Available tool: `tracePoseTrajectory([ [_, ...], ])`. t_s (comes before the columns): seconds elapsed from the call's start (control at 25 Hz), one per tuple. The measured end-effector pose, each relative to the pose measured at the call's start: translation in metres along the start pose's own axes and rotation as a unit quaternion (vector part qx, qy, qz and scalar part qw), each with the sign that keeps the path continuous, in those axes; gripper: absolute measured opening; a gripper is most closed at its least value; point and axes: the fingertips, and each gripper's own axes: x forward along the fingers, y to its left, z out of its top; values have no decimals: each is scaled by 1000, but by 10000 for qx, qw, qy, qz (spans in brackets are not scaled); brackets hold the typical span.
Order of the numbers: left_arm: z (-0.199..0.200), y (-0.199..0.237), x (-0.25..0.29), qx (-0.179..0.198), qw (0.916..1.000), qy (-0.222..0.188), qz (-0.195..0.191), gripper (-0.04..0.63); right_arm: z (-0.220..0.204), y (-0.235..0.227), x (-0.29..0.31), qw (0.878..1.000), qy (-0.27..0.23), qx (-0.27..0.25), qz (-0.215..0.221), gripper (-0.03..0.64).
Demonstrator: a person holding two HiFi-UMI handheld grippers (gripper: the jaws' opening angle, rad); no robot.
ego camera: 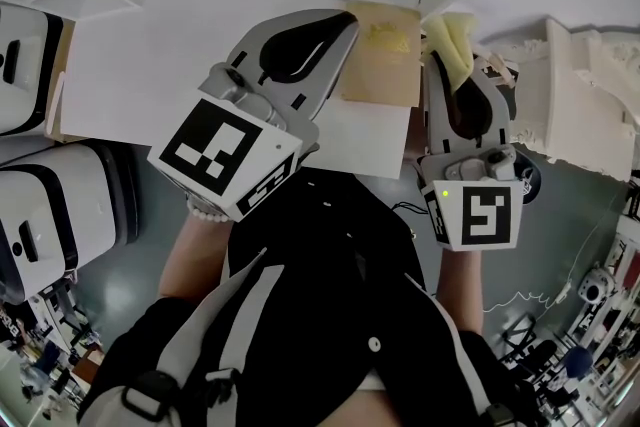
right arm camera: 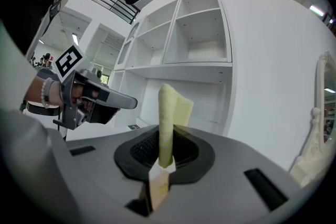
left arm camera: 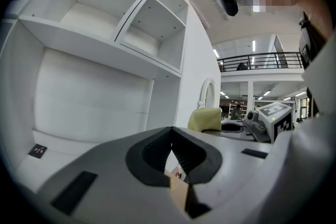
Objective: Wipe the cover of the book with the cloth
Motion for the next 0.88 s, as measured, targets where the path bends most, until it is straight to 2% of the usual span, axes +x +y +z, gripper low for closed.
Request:
tracePoseTrajectory([
  [0.64, -7, 2, -3, -69, 9999, 116, -13, 2, -2, -10, -5, 9997, 48, 80, -226, 32],
  [0.88, -9, 1, -4, -109, 9998, 154, -35, 2, -4, -12, -7, 9995, 121, -50, -302, 32],
])
